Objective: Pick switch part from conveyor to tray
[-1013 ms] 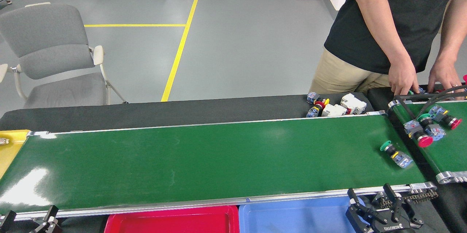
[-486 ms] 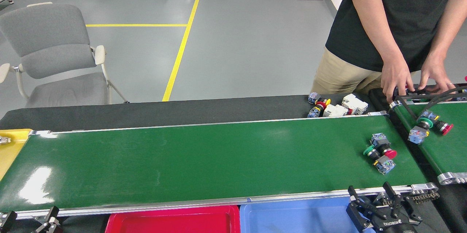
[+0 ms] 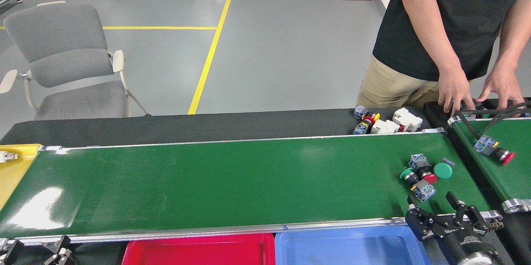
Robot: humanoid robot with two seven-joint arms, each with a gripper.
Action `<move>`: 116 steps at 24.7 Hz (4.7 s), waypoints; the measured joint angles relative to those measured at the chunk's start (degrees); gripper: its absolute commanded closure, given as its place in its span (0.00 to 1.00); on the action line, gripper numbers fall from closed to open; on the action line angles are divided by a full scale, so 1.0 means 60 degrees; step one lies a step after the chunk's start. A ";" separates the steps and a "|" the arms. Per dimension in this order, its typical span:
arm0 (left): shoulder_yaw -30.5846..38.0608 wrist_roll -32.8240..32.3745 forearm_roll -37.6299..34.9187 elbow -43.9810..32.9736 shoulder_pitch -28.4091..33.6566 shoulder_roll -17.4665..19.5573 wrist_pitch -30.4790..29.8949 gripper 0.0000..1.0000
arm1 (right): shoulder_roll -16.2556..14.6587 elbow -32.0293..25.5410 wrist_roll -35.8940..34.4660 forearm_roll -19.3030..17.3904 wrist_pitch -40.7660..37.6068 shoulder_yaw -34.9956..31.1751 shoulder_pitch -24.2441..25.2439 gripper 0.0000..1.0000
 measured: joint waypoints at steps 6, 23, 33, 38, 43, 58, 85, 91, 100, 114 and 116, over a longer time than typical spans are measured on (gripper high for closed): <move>-0.0160 0.0000 -0.0012 0.0161 -0.0217 0.0003 -0.0005 0.00 | 0.0000 0.0555 0.0008 0.0008 0.0000 0.0153 -0.0380 0.01; -0.0350 0.0000 -0.0036 0.0364 -0.0504 0.0167 -0.0011 0.00 | -0.0003 0.1892 0.0037 0.0001 0.1432 0.2694 -0.1974 0.81; -0.0352 0.0000 -0.0038 0.0368 -0.0499 0.0167 -0.0012 0.00 | -0.0003 0.0318 0.0023 -0.0048 0.0104 0.3318 -0.1661 0.95; -0.0352 0.0000 -0.0039 0.0369 -0.0500 0.0167 -0.0090 0.00 | 0.0010 -0.0267 -0.0436 -0.0022 -0.2476 0.5413 -0.1411 0.95; -0.0352 -0.0005 -0.0041 0.0442 -0.0638 0.0167 -0.0217 0.00 | 0.0848 -0.0321 -0.0524 0.0752 -0.4395 0.6813 -0.1424 0.00; -0.0192 -0.0033 -0.0031 0.0457 -0.0559 0.0165 -0.0230 0.00 | 0.1970 -0.2831 -0.0768 0.0566 -0.1800 0.1632 0.2765 0.00; -0.0269 -0.0035 -0.0034 0.0451 -0.0659 0.0164 -0.0247 0.00 | 0.2152 0.0898 -0.0039 0.1642 0.3195 0.4370 -0.1658 0.58; -0.0320 -0.0039 -0.0035 0.0388 -0.0847 0.0165 -0.0230 0.00 | 0.1769 0.1027 0.0188 0.1576 0.3264 0.4683 -0.1765 0.92; -0.1554 -0.0054 -0.0038 -0.0413 -0.1279 0.0167 -0.0188 0.00 | 0.1763 -0.1086 0.0298 0.1570 0.0364 0.5944 -0.0548 0.40; -0.5734 -0.0151 -0.1394 0.0151 -0.3043 0.0458 -0.0267 0.00 | 0.1887 -0.2002 -0.0178 0.0826 -0.1540 0.4339 0.0874 0.01; -0.5994 -0.0205 -0.1397 0.0543 -0.3274 0.0455 -0.0277 0.00 | 0.2127 -0.2056 -0.0594 0.0777 -0.1227 0.3146 0.1536 0.01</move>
